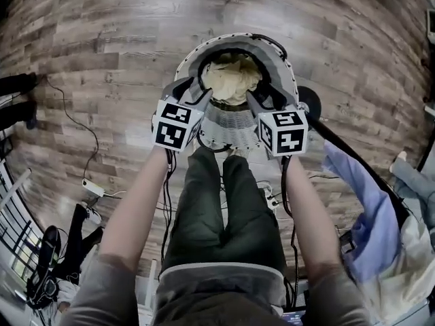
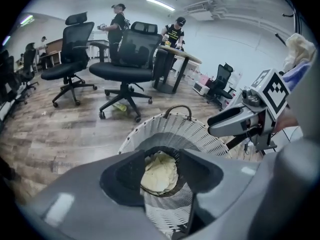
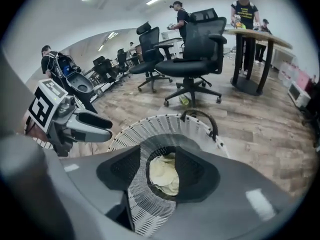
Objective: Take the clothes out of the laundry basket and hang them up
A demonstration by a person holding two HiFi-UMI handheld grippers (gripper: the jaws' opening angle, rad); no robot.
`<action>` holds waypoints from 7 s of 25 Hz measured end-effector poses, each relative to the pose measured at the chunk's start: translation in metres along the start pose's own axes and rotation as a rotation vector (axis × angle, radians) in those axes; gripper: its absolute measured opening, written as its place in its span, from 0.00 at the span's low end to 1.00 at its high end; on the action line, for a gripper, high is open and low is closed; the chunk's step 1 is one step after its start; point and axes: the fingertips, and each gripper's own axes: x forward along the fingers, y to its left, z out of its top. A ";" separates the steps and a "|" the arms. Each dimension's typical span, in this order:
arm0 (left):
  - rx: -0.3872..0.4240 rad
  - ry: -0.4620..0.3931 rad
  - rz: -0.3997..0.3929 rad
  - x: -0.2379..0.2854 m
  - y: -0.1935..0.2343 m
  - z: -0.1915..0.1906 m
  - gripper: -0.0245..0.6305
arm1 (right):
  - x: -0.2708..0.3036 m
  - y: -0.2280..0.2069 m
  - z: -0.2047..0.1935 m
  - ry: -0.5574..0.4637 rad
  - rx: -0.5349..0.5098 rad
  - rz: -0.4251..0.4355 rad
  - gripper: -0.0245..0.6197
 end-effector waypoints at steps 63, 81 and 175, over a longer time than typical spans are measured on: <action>-0.316 0.319 0.011 0.251 0.033 -0.188 0.06 | 0.237 -0.083 -0.183 0.134 0.390 -0.020 0.12; -0.338 0.084 -0.033 0.036 0.006 -0.047 0.06 | 0.000 0.006 -0.032 -0.108 0.396 0.029 0.12; 0.514 -0.993 -0.838 -0.627 -0.474 0.639 0.06 | -0.964 0.159 0.178 -1.595 -0.160 -0.571 0.12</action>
